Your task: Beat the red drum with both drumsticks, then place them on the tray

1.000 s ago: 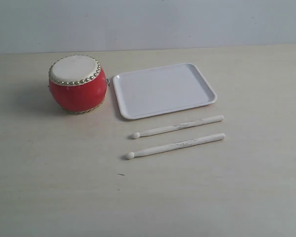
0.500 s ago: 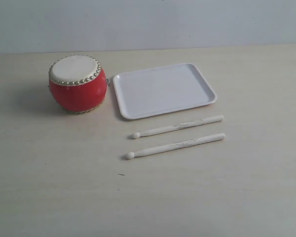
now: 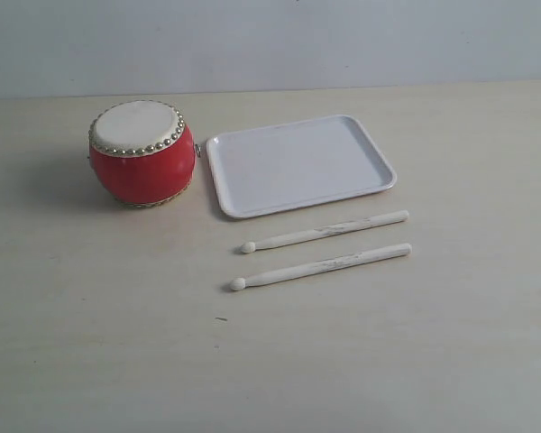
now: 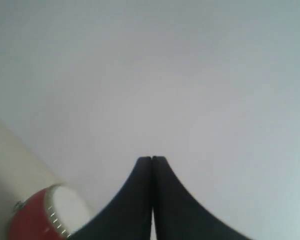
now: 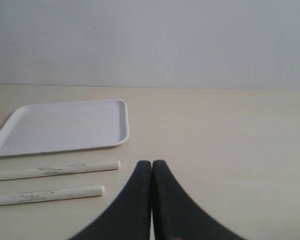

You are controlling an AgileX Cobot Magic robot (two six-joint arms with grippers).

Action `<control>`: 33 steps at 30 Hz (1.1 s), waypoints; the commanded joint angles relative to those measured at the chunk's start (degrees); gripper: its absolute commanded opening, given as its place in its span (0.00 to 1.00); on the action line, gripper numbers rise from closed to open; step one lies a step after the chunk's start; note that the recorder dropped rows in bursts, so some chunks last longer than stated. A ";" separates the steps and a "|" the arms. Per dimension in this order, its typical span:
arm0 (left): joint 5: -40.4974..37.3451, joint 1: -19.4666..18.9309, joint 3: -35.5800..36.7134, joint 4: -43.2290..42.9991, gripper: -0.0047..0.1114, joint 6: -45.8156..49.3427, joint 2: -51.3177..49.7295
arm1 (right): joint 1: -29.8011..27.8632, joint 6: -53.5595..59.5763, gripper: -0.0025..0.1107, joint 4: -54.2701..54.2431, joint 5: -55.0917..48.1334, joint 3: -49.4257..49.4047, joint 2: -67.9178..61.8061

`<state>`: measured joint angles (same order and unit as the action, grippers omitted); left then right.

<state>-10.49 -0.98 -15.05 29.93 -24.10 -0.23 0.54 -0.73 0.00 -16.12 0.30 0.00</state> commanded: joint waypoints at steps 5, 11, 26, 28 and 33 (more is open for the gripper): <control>-11.28 0.27 -21.40 9.85 0.04 11.08 -7.08 | -0.31 0.25 0.02 0.00 0.89 -0.30 0.00; -29.96 -1.37 -33.06 34.00 0.04 34.81 -17.36 | -0.31 0.25 0.02 0.00 0.89 -0.30 0.00; -49.76 -12.45 -35.58 37.40 0.04 42.32 -22.02 | -0.31 0.25 0.02 0.00 0.89 -0.30 0.00; -49.76 -12.45 -35.47 38.28 0.04 42.31 -21.75 | -0.31 0.25 0.02 0.00 0.89 -0.30 0.00; -51.50 -12.45 -35.47 38.29 0.04 42.31 -21.75 | -0.31 0.25 0.02 0.00 0.89 -0.30 0.00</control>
<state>-61.22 -13.10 -50.73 67.24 17.82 -22.24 0.54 -0.73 0.00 -15.89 0.30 0.00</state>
